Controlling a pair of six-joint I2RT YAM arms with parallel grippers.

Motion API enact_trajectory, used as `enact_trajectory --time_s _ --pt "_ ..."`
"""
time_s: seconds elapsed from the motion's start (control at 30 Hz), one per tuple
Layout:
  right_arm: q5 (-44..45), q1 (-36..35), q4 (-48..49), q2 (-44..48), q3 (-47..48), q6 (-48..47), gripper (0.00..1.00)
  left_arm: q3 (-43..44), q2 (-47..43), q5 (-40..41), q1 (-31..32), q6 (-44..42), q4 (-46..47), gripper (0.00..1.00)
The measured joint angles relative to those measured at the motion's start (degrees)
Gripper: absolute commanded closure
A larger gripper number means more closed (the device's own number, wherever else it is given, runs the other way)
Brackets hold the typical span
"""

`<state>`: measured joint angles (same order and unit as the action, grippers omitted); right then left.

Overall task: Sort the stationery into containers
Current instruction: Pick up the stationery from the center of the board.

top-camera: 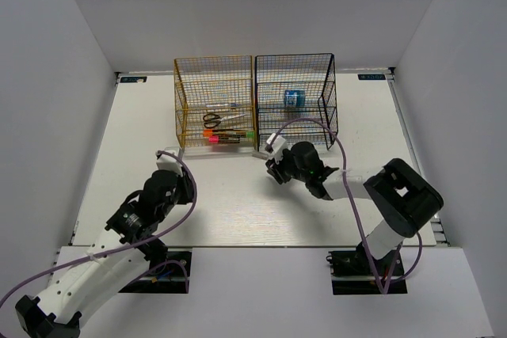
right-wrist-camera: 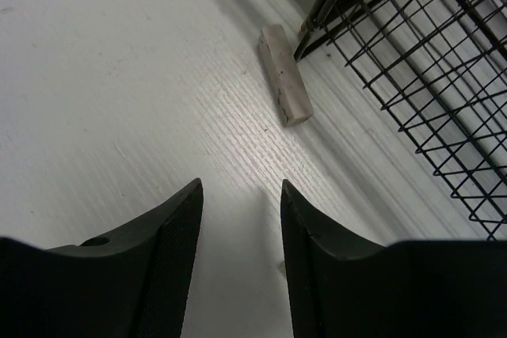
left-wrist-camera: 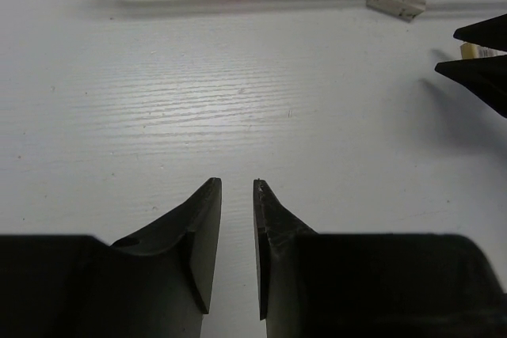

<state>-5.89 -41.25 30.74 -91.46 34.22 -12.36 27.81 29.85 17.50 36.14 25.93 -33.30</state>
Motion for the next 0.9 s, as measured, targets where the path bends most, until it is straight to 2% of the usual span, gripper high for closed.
enact_trajectory --time_s 0.37,0.9 --pt "4.2 0.0 6.6 -5.9 -0.6 -0.9 0.52 0.0 -0.4 0.5 0.0 -0.6 -2.4 0.66" --pt "2.8 0.0 7.8 -12.4 6.2 -1.0 0.51 0.0 -1.0 0.5 0.0 -0.7 -2.8 0.66"
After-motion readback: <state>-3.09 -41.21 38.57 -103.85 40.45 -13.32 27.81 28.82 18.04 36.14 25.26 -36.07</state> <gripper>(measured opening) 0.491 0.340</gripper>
